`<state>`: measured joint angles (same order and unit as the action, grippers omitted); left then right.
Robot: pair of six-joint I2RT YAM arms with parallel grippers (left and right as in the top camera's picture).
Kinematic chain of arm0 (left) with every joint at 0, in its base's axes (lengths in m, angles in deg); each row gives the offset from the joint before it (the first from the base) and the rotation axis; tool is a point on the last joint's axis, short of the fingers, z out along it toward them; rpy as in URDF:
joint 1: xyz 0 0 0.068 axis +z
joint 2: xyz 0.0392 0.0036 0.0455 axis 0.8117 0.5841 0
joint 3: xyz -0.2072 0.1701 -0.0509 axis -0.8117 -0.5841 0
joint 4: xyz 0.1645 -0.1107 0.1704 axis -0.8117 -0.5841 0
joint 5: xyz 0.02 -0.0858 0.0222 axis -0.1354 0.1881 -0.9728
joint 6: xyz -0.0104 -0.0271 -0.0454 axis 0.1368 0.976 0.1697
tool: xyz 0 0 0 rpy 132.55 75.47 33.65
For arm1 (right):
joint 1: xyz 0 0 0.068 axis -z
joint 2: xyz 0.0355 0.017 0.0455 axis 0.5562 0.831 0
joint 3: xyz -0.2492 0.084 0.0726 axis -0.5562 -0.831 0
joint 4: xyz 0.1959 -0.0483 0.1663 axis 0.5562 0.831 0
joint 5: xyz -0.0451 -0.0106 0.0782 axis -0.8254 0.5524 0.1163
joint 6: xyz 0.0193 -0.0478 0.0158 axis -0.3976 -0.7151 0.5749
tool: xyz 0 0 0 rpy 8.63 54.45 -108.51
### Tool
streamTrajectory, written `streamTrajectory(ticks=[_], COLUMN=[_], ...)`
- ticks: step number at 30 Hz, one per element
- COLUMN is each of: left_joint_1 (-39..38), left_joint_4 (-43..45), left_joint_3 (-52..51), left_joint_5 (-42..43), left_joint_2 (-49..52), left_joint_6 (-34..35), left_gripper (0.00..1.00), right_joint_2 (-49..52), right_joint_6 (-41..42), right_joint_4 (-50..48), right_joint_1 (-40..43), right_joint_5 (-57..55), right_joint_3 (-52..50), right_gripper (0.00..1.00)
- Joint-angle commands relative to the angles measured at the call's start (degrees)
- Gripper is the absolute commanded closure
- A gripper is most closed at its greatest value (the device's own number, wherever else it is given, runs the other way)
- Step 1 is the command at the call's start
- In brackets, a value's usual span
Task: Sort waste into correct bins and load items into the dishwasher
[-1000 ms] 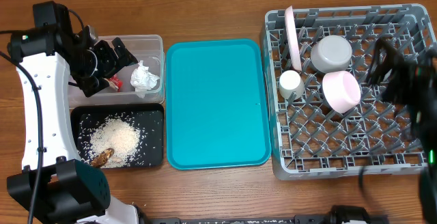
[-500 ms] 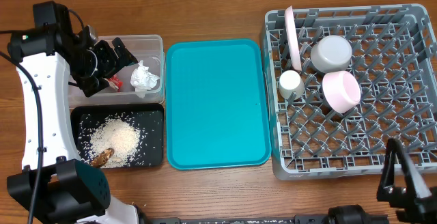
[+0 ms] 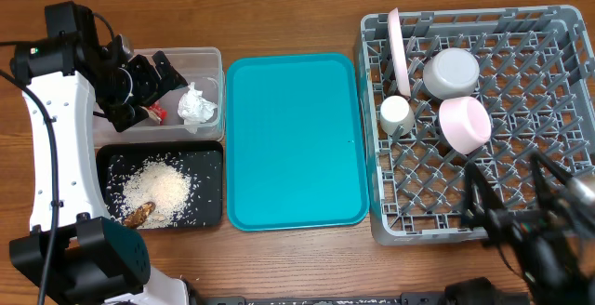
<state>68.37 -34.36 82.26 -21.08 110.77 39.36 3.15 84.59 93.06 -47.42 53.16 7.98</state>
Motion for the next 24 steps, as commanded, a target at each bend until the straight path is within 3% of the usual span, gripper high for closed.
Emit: streamTrajectory(ticks=[1, 5, 9, 15, 24], left_joint_1=[-0.3, -0.3, -0.3, -0.3, -0.3], left_joint_4=[0.1, 0.1, 0.1, 0.1, 0.1], left_joint_3=[1.2, 1.2, 1.2, 1.2, 1.2], left_joint_5=[-0.2, -0.2, -0.2, -0.2, -0.2], left_joint_2=[0.0, 0.0, 0.0, 0.0, 0.0], left_joint_6=[0.2, 0.2, 0.2, 0.2, 0.2], left_gripper=[0.0, 0.0, 0.0, 0.0, 0.0], right_joint_2=[-2.8, -5.0, -10.2, -18.3, -19.0], right_joint_6=[-0.3, 0.2, 3.1, 9.4, 9.4], right_joint_4=[-9.4, -28.6, -37.5, -38.1, -36.3], right_joint_1=[-1.1, -1.2, -1.2, 0.4, 3.5], right_joint_5=[-3.0, -2.7, -2.8, -2.6, 0.3], right_joint_3=[-10.8, -26.0, -36.6, -44.3, -47.7], right_gripper=[0.0, 0.0, 0.0, 0.0, 0.0])
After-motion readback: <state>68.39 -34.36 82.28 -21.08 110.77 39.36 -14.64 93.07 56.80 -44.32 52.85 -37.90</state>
